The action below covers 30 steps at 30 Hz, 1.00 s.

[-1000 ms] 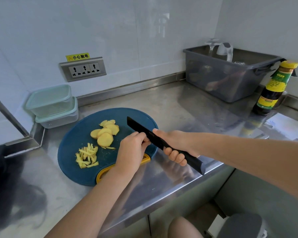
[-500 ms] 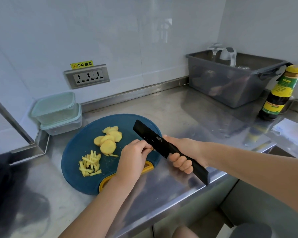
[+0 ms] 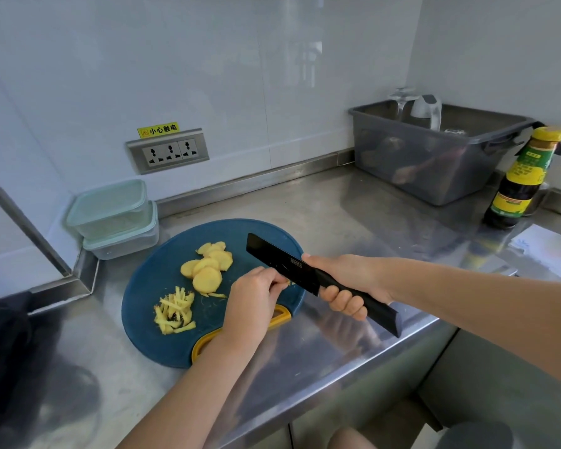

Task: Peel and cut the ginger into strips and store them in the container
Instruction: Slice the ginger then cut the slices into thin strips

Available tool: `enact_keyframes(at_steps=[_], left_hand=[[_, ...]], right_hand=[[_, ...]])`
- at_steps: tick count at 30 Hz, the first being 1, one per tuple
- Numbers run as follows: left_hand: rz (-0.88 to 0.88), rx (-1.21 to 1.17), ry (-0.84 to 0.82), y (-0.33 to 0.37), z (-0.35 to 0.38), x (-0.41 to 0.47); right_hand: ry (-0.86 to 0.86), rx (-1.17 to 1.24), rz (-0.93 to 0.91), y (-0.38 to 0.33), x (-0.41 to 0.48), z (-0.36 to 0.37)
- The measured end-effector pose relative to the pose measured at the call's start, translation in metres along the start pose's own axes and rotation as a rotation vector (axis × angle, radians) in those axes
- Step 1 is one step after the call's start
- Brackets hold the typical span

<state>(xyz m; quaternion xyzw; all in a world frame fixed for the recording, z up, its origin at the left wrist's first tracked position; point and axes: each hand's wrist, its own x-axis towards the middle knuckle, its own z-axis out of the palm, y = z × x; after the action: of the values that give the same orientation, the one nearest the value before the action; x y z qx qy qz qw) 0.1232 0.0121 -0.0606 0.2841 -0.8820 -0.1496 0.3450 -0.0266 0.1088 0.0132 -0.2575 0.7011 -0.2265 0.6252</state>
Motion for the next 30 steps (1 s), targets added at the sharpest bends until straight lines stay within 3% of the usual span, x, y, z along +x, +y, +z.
enact_keyframes(at_steps=[30], left_hand=[[0.035, 0.025, -0.009, -0.002, 0.002, 0.001]], right_hand=[[0.122, -0.066, 0.077, -0.003, 0.009, 0.02]])
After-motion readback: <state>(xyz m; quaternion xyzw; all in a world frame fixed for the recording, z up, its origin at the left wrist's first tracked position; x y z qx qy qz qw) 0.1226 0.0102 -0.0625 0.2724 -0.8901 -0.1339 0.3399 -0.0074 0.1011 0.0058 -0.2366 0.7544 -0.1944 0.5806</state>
